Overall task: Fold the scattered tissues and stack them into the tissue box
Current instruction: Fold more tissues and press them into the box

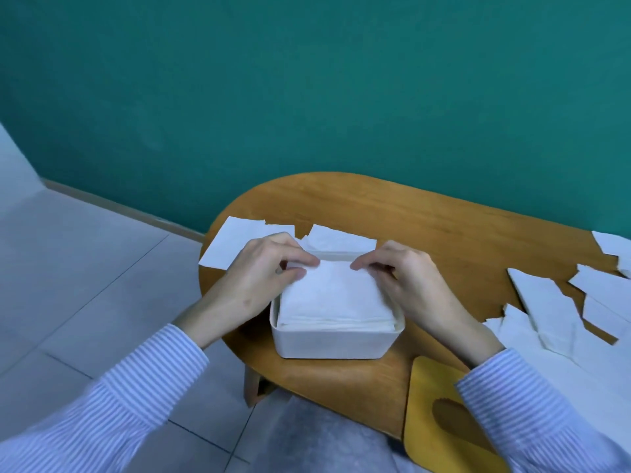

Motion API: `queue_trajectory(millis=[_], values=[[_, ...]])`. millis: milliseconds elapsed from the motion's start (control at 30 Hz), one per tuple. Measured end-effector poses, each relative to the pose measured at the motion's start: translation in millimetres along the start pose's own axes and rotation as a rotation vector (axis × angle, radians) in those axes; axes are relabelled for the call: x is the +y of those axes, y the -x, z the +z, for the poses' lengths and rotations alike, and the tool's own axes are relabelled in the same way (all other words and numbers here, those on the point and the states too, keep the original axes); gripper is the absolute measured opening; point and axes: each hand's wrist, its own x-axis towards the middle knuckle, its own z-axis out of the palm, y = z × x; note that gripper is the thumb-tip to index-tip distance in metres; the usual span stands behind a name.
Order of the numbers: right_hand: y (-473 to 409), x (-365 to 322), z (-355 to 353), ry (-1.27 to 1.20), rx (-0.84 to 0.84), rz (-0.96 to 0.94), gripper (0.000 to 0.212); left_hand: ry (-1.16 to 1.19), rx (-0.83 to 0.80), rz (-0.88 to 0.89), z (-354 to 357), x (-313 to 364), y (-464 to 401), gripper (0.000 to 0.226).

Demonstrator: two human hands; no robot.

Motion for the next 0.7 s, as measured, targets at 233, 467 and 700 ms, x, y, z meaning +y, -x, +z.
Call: queue_trajectory(millis=[233, 467, 700], values=[[12, -4, -11, 0.102, -0.2, -0.139, 0.035, -0.233, -0.117, 0.146, 1, 5, 10, 0.034], [14, -9, -2, 0.317, -0.437, -0.054, 0.047, -0.377, -0.276, 0.115, 14, 6, 8, 0.038], [5, -12, 0, 0.343, -0.499, -0.045, 0.046, -0.522, -0.375, 0.124, 14, 20, 4, 0.039]])
